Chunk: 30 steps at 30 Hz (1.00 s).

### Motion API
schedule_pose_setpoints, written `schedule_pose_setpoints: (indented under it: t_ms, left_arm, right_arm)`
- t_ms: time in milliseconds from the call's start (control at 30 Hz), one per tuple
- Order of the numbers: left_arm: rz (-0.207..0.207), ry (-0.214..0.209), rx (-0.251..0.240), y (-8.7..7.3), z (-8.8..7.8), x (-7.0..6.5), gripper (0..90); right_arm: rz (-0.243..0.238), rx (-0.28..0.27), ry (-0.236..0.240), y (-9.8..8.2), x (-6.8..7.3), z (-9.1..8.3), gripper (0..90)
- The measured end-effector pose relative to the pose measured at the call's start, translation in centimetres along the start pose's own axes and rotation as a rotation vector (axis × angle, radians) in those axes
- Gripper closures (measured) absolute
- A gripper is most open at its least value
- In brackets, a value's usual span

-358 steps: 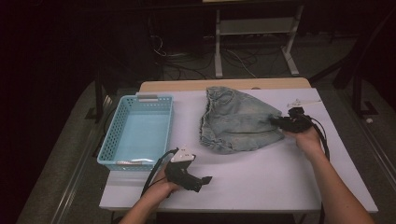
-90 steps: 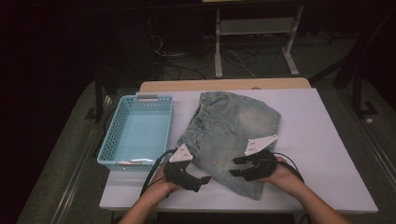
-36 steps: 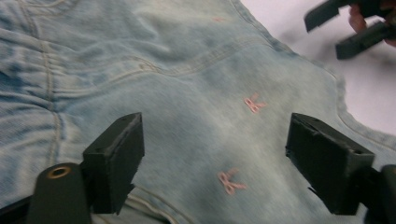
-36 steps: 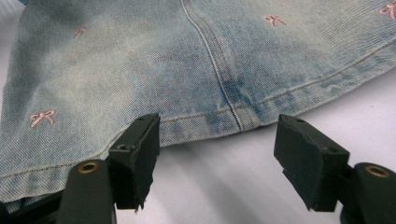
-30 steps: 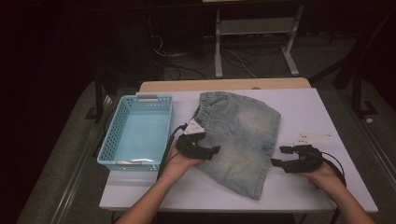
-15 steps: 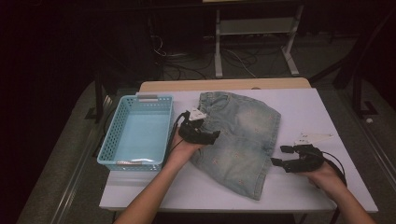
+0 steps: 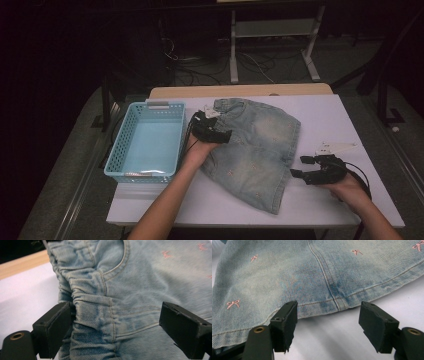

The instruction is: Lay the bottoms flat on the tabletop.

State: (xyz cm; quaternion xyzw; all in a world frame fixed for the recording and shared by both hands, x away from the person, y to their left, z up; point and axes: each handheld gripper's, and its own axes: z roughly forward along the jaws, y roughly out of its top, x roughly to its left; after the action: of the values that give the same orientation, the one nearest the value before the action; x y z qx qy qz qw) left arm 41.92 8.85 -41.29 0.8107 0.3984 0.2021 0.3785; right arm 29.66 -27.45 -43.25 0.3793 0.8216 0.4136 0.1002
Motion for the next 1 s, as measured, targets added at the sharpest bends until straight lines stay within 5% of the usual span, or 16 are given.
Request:
schedule_pose_setpoints:
  t_ms: [367,667,1000]
  left_arm:
    - [0.008,-0.032,0.076,-1.1,1.6,0.3,17.2]
    - [0.021,-0.096,0.108,-1.7,2.2,0.5,41.1]
    - [0.091,-0.133,0.109,-1.6,2.0,-0.4,68.0]
  right_arm:
    - [-0.003,0.001,0.001,0.0,0.0,0.1,30.8]
    - [-0.001,0.003,0.001,0.0,0.0,0.1,30.8]
    - [0.000,0.000,-0.002,0.0,-0.1,0.1,30.8]
